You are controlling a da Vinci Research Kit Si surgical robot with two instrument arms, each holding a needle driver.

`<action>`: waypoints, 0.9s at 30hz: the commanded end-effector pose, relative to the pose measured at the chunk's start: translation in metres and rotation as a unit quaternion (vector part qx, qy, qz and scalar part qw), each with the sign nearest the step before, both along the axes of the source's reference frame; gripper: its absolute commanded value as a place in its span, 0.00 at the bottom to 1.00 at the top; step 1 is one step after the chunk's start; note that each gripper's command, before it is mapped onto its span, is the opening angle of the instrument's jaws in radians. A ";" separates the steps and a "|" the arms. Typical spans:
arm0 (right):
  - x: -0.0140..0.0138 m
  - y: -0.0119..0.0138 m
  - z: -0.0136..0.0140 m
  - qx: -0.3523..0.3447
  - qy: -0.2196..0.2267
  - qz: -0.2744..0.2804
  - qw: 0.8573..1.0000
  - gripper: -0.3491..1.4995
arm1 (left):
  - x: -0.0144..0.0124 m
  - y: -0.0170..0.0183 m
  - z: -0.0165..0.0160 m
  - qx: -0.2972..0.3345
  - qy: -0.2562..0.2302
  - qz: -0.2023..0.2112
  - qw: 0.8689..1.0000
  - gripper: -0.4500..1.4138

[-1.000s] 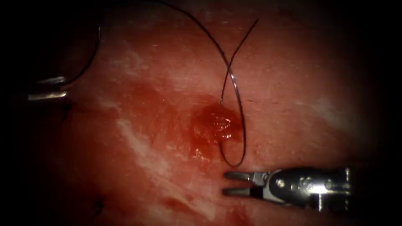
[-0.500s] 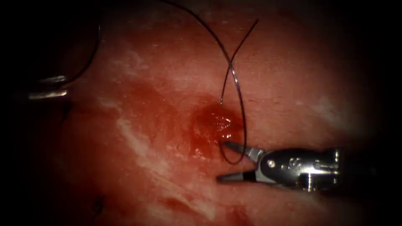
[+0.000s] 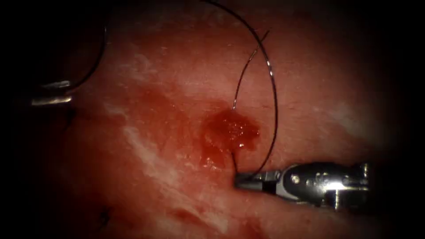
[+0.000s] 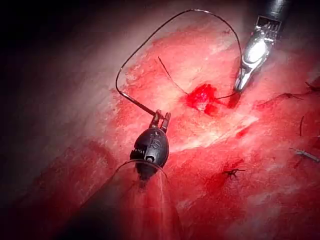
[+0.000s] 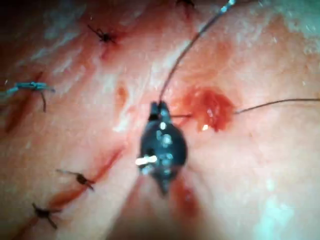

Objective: Wound Closure

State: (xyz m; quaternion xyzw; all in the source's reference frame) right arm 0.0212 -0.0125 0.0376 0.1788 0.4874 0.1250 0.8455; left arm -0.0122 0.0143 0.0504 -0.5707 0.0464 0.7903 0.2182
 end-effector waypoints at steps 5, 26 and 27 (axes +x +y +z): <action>0.0007 -0.0009 0.0005 -0.002 0.014 0.007 1.000 0.26 | -0.0006 -0.0004 0.0008 0.003 -0.002 -0.001 1.000 0.00; -0.0060 0.0139 0.0107 0.284 -0.025 0.261 0.922 0.70 | 0.0004 -0.0014 0.0028 0.013 -0.006 -0.005 1.000 0.00; -0.0056 0.0140 0.0113 0.294 -0.023 0.262 0.919 0.70 | 0.0003 -0.0015 0.0028 0.013 -0.006 -0.006 1.000 0.00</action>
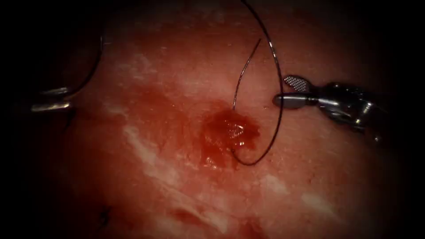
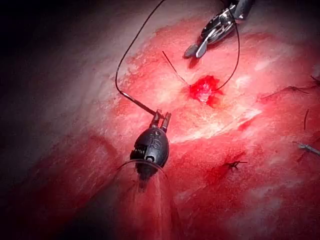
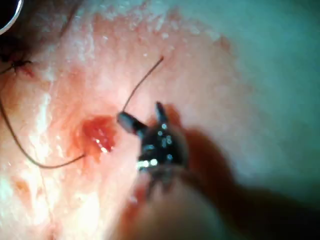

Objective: Wound Closure

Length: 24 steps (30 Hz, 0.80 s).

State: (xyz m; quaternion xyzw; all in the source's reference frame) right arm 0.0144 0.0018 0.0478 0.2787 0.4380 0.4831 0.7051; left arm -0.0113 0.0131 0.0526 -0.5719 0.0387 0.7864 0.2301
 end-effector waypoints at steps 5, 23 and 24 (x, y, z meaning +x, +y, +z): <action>0.0037 -0.0001 0.0055 0.071 0.020 0.023 0.997 0.70 | -0.0007 -0.0004 0.0008 0.002 -0.001 -0.001 1.000 0.00; 0.0058 0.0009 0.0070 -0.025 0.042 -0.032 0.998 0.00 | -0.0009 -0.0007 0.0011 0.000 0.001 -0.002 1.000 0.00; 0.0058 0.0008 0.0066 -0.041 0.045 -0.038 0.997 0.00 | -0.0009 -0.0007 0.0011 0.000 0.001 -0.002 1.000 0.00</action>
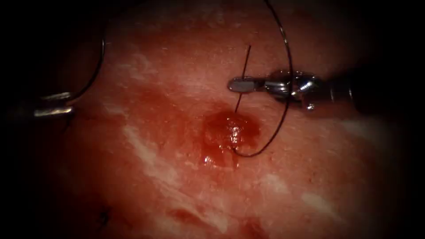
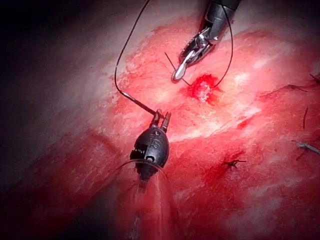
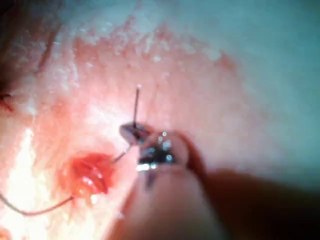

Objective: Wound Closure

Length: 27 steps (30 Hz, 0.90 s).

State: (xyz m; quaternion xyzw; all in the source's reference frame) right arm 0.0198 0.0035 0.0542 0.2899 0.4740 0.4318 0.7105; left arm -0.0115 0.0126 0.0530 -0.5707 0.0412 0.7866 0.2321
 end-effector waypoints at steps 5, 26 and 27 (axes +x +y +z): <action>0.0010 -0.0027 -0.0035 -0.086 0.031 -0.029 0.995 0.00 | -0.0006 -0.0005 0.0008 0.002 -0.001 -0.001 1.000 0.00; 0.0019 -0.0023 -0.0092 -0.153 0.055 0.000 0.987 0.79 | -0.0015 -0.0010 0.0012 0.005 -0.004 -0.002 1.000 0.00; 0.0019 -0.0023 -0.0092 -0.154 0.059 0.004 0.986 0.83 | -0.0017 -0.0011 0.0013 0.004 -0.005 -0.002 1.000 0.00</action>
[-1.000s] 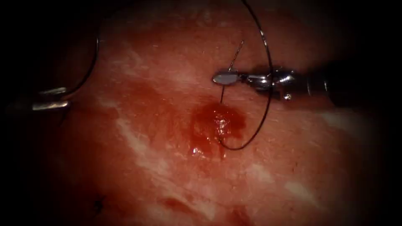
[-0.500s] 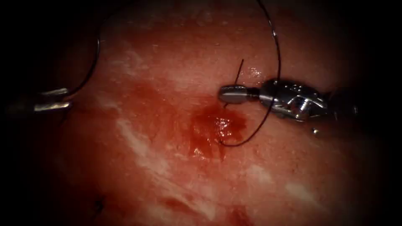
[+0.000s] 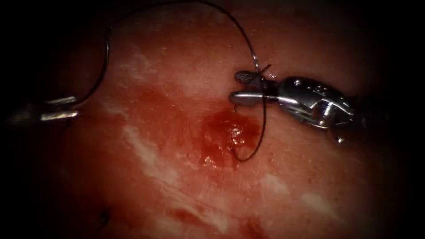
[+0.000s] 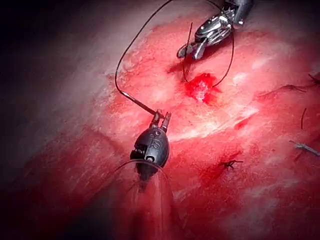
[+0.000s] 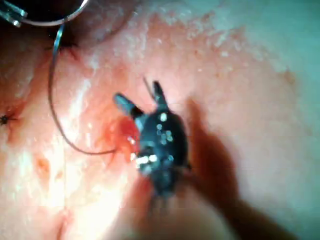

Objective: Wound Closure

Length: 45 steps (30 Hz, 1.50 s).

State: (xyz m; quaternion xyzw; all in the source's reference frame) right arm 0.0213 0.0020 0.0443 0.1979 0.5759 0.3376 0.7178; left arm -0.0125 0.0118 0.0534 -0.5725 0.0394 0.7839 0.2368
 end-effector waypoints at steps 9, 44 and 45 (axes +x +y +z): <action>-0.0008 -0.0004 -0.0005 -0.080 -0.012 0.019 0.997 0.86 | -0.0024 -0.0020 0.0023 0.099 -0.016 -0.014 0.995 0.32; 0.0010 -0.0129 -0.0132 -0.143 -0.031 -0.210 0.967 0.87 | -0.0013 -0.0050 0.0006 0.195 0.074 0.005 0.978 0.60; 0.0012 -0.0131 -0.0132 -0.151 -0.034 -0.214 0.964 0.87 | -0.0012 -0.0053 0.0004 0.193 0.079 0.008 0.978 0.60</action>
